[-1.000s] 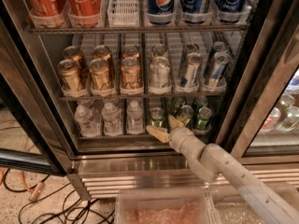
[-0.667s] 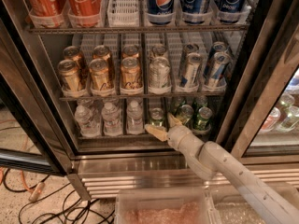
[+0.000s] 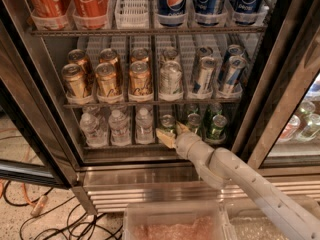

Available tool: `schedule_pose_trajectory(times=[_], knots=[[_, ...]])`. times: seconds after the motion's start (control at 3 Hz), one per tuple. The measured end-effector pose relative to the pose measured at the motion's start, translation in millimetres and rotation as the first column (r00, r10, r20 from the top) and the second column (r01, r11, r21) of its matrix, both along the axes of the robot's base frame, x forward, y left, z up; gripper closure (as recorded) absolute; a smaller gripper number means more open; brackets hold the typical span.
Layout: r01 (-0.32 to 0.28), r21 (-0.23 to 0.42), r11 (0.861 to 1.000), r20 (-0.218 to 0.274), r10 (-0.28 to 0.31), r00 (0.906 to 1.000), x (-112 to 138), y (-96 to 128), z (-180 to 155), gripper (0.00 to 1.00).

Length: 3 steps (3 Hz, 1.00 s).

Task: Pick green can from bottom shelf of fridge

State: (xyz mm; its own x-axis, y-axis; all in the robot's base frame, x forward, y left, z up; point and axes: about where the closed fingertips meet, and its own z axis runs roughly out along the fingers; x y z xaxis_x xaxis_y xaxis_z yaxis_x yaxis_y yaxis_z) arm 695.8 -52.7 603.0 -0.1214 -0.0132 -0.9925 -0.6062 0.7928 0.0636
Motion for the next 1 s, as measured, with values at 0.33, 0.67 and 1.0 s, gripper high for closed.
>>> schedule_pose_trajectory(times=[0.33, 0.67, 1.0], knots=[[-0.02, -0.015, 1.0, -0.003, 0.02, 0.9998, -4, 9, -2, 0.83], [-0.036, -0.059, 0.998, 0.012, 0.037, 0.9992, -15, 16, 5, 1.0], [-0.046, -0.095, 0.994, 0.076, 0.053, 0.9957, -30, 19, 30, 1.0]])
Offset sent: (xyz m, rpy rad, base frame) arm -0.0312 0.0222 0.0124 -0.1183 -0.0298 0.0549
